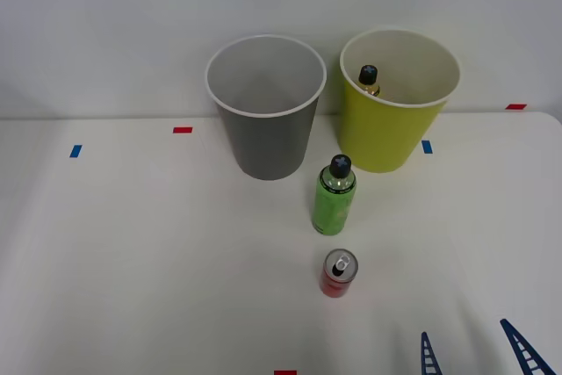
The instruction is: Put cans in the gray bin, plastic bottles in the light green bin
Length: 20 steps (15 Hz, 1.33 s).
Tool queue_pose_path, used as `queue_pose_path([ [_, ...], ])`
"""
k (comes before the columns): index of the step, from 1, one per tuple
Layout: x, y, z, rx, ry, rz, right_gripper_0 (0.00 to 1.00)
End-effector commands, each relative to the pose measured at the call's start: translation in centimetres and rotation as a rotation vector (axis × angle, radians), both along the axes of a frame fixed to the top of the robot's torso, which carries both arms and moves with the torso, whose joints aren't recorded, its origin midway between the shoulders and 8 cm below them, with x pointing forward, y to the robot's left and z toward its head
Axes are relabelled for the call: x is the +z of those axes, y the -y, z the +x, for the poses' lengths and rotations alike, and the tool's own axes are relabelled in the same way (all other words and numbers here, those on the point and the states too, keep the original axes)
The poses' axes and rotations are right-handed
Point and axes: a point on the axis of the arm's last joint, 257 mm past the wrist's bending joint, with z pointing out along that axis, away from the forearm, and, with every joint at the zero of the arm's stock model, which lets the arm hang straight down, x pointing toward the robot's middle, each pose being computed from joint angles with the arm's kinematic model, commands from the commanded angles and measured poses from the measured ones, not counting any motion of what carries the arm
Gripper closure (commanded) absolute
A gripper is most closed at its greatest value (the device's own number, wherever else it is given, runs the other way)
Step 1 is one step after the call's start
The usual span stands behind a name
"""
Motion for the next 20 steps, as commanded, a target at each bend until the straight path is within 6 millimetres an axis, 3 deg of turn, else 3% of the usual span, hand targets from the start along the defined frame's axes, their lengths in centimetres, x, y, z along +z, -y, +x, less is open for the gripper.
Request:
queue_pose_path([
  [1,0.0,0.0,0.0,0.000,0.000,0.000,0.00],
  [2,-1.6,0.0,0.1,-0.003,-0.039,0.004,0.00],
  [5,-1.0,0.6,0.2,-0.017,-0.015,0.081,0.00],
  [11,0.6,-1.7,1.4,0.171,0.025,0.065,0.00],
  [16,0.8,-4.5,1.1,0.365,0.017,0.039,0.00],
  [18,-0.1,-5.4,1.1,0.420,-0.024,0.032,0.00],
  [20,0.2,-5.6,1.4,0.428,0.005,-0.029,0.00],
])
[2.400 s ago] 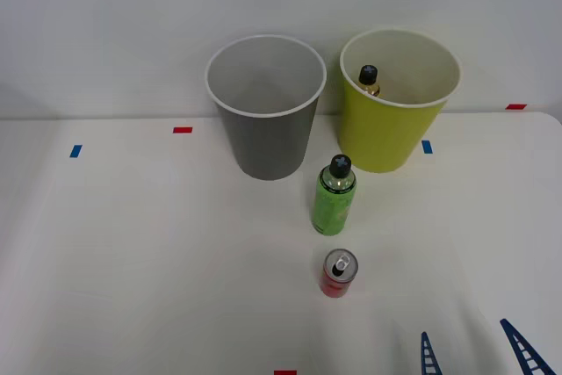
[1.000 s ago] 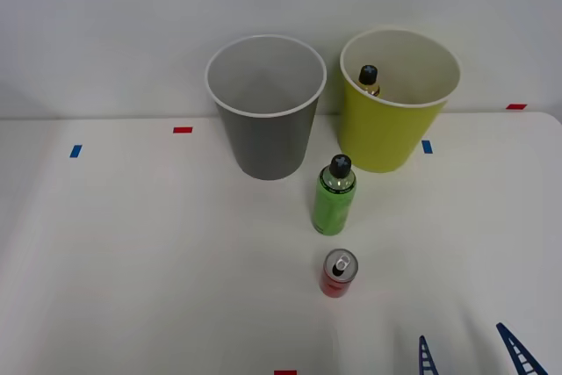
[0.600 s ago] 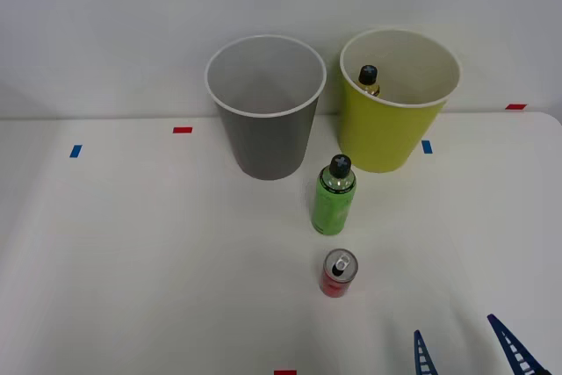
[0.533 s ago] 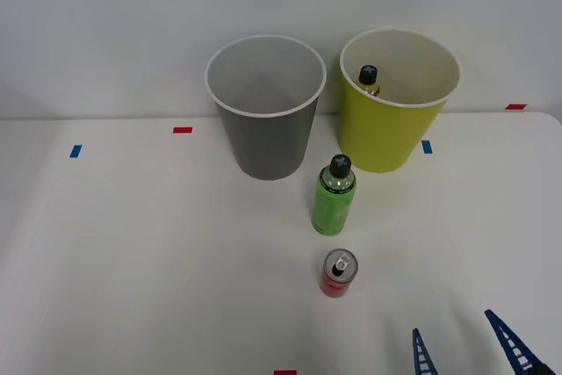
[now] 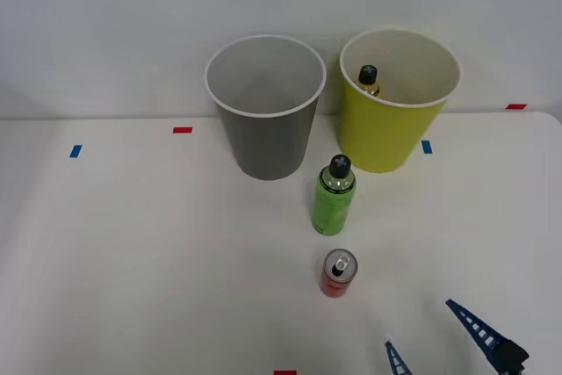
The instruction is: Put cans in the gray bin, plastic bottles in the light green bin
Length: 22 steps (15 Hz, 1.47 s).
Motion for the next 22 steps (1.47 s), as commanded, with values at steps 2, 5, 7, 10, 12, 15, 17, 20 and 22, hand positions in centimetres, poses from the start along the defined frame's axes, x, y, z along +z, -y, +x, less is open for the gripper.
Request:
queue_pose_path([
  [2,0.2,-0.9,0.6,0.017,0.039,-0.052,0.00],
  [5,-0.3,-1.0,1.5,0.007,0.013,-0.045,0.00],
  [7,-1.4,-1.7,2.9,0.017,-0.030,-0.059,0.00],
  [10,-1.1,-2.7,4.4,0.033,-0.045,-0.005,0.00],
  [12,-1.0,-3.1,4.7,0.062,-0.046,-0.012,0.00],
  [15,-1.8,-4.3,5.6,0.084,-0.087,-0.021,0.00],
  [17,-1.5,-5.5,5.8,0.103,-0.075,-0.016,0.00],
  [20,-1.3,-7.1,5.8,0.136,-0.080,0.006,0.00],
  [22,-1.2,-7.7,6.3,0.146,-0.070,0.001,0.00],
])
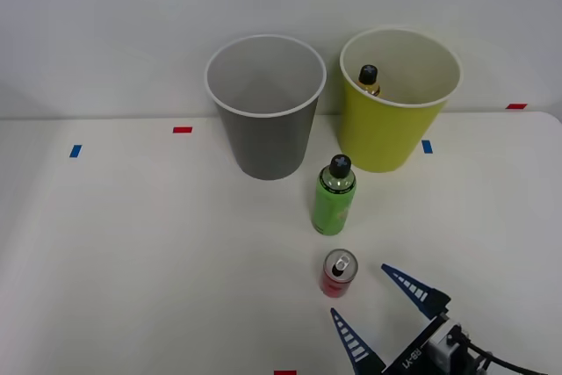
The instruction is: Put cans in the gray bin, plastic bottles in the light green bin
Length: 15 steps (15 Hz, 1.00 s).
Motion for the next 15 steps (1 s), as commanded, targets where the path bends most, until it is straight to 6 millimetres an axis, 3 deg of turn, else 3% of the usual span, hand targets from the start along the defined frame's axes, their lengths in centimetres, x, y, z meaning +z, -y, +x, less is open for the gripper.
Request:
queue_pose_path([
  [1,-0.6,-0.8,1.0,0.014,0.012,-0.018,0.00],
  [3,-1.8,-1.1,2.4,0.012,0.025,-0.043,0.00],
  [6,-1.3,-2.6,4.0,0.009,0.052,-0.028,0.00],
  [15,-1.1,-3.7,6.1,0.008,0.040,-0.045,0.00],
])
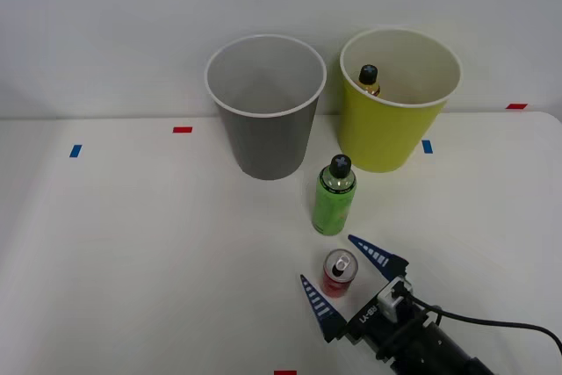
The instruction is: Put cans in the gray bin, plastic bottles in the light green bin
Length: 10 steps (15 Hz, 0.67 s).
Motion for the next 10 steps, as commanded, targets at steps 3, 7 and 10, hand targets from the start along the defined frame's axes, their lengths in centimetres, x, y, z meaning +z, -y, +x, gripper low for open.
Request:
queue_pose_path([
  [3,0.59,-0.61,0.27,0.007,0.020,0.002,0.00],
  [7,0.64,-0.65,0.21,0.010,0.030,-0.008,0.67],
  [10,0.69,-0.49,0.38,0.004,0.028,-0.004,0.95],
])
